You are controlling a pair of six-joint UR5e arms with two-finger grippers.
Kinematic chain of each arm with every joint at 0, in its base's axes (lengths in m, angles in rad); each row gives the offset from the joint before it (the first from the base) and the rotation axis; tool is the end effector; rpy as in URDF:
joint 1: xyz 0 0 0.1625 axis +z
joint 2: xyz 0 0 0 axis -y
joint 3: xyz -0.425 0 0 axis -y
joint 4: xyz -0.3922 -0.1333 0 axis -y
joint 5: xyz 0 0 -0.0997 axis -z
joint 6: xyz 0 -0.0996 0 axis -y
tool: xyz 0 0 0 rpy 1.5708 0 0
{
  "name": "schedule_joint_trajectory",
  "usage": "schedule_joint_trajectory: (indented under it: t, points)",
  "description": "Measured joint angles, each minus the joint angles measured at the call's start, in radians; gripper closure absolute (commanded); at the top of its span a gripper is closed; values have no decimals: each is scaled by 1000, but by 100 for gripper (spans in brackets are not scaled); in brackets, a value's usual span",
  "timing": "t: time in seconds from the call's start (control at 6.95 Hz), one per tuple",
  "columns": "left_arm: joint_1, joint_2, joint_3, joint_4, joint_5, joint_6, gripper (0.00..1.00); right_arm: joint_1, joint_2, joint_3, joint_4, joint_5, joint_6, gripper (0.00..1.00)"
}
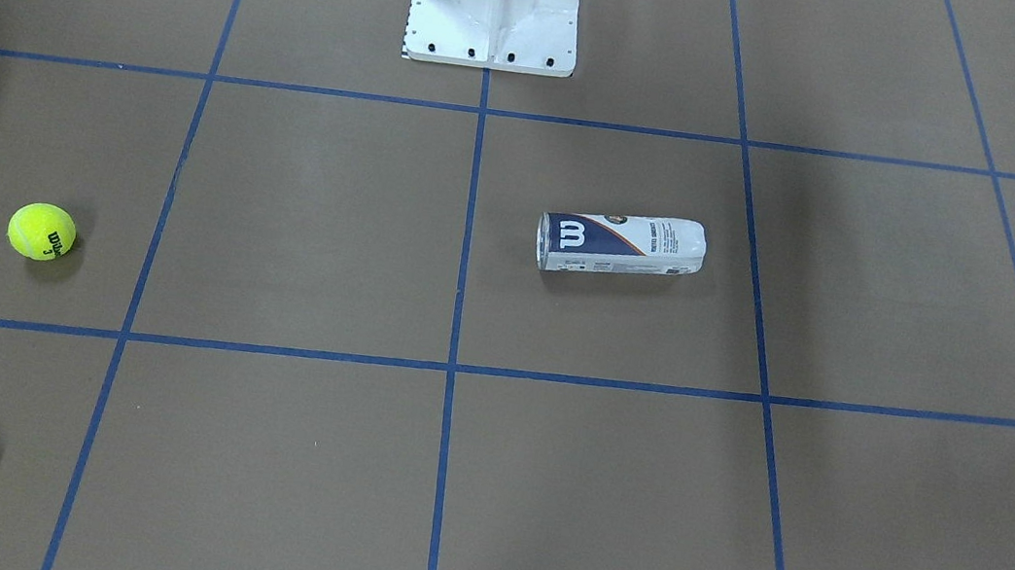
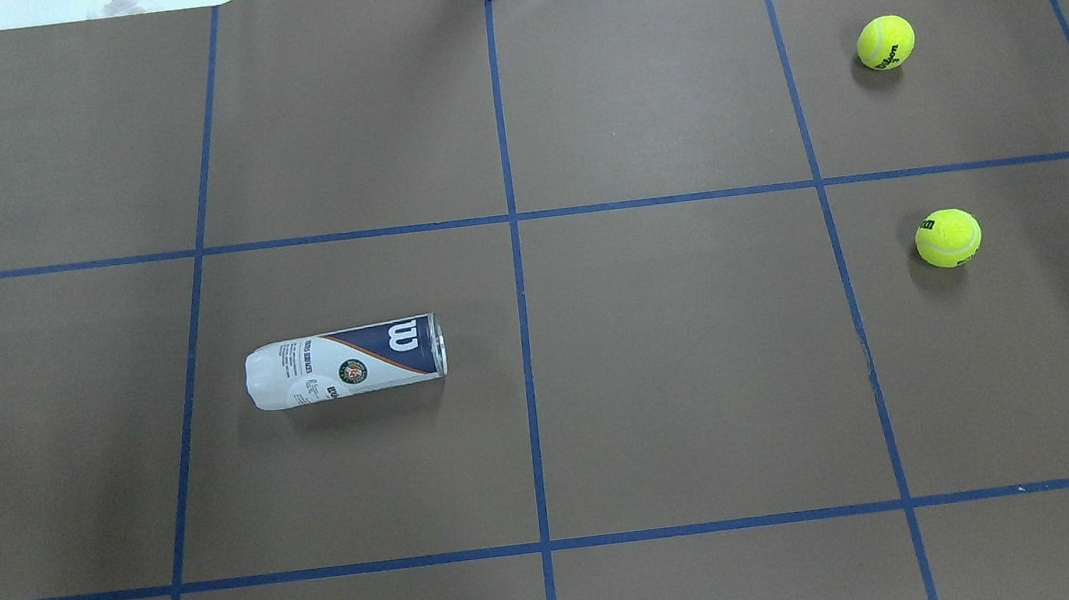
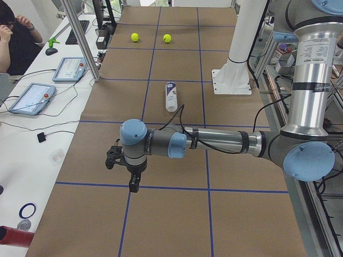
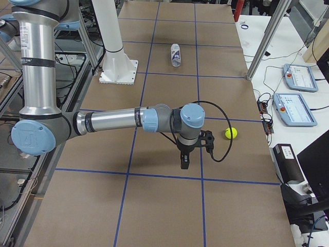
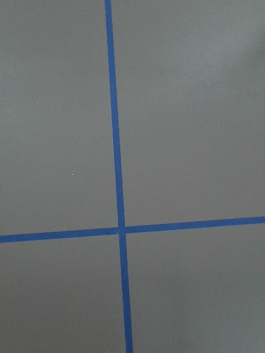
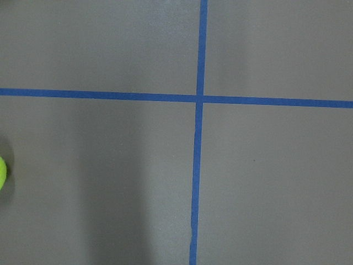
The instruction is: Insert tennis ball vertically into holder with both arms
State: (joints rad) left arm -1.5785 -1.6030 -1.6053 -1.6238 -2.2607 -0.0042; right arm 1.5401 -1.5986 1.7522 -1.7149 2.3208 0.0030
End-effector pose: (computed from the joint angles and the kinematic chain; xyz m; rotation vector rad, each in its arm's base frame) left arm -0.0739 -0.5126 0.6255 0.1161 0.6888 0.0299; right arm 0.0508 -0.4779 0.5993 -0.0036 -0.7501 -0.0299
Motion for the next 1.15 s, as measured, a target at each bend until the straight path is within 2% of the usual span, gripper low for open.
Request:
schedule_joint_trajectory:
  t: [0.72, 1.15]
  points:
    - [0, -9, -10, -6, -7, 5, 0, 0, 0, -1, -1, 0, 3, 1]
    - [76, -62, -93, -151, -5, 5, 0, -1, 2, -1, 0, 0, 5, 1]
